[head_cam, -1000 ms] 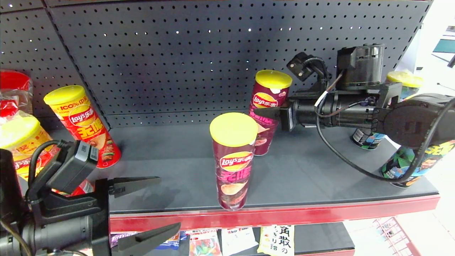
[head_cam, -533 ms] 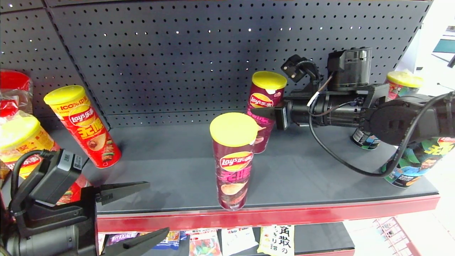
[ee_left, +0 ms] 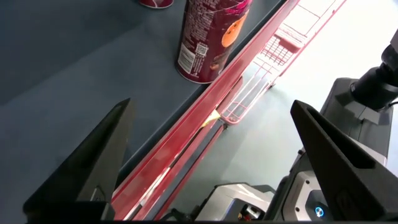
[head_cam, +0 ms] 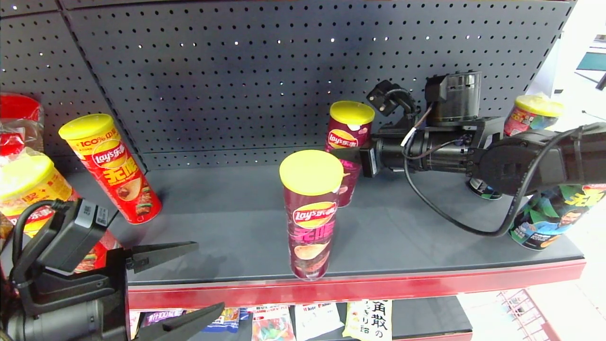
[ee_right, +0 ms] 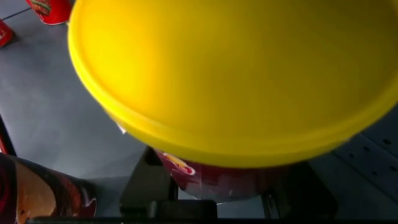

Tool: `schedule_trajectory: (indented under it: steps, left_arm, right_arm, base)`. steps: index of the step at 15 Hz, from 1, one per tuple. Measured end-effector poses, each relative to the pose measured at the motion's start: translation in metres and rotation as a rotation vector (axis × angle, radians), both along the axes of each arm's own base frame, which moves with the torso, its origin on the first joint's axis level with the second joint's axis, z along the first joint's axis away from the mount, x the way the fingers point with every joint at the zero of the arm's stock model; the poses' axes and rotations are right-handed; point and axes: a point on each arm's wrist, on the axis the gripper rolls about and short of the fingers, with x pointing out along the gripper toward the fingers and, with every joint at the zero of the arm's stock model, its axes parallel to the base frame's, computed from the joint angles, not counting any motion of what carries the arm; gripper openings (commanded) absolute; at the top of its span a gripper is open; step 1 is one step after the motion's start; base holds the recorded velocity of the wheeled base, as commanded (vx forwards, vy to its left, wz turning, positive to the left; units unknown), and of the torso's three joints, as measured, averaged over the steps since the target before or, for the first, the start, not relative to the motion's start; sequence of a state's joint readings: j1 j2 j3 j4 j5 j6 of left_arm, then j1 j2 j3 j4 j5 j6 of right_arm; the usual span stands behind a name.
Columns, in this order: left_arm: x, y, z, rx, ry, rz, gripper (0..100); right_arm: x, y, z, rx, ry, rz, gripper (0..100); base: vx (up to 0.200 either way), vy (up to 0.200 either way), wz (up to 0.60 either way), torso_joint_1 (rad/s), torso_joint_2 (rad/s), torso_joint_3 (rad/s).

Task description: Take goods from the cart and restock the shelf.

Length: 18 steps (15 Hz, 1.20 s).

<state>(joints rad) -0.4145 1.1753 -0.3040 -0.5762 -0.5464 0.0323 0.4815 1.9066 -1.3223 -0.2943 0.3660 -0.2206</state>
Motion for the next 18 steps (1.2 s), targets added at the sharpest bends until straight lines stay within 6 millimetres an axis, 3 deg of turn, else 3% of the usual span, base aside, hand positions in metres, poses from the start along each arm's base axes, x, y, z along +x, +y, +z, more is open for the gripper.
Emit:
schedule_trajectory:
  steps: [5,6,15,18]
  left_arm:
    - [0.0,0.0,-0.001,0.001,0.003,0.0,100]
    - [0.0,0.0,-0.001,0.002,0.004,0.0,100]
    - [0.001,-0.001,-0.001,0.002,0.007,-0.003,100]
    - [0.002,-0.001,-0.001,0.003,0.009,-0.001,100]
  right_arm:
    - [0.0,0.0,-0.002,-0.005,0.006,-0.006,0]
    - [0.0,0.0,-0.003,-0.006,0.006,-0.005,100]
    - [-0.006,0.002,0.0,-0.009,0.003,0.007,100]
    - [-0.016,0.001,0.001,-0.011,0.01,0.016,100]
  base:
    - [0.0,0.0,0.0,0.0,0.0,0.0]
    - [0.0,0.0,0.0,0.0,0.0,0.0]
    - [0.0,0.0,0.0,0.0,0.0,0.0]
    - [0.0,0.0,0.0,0.0,0.0,0.0]
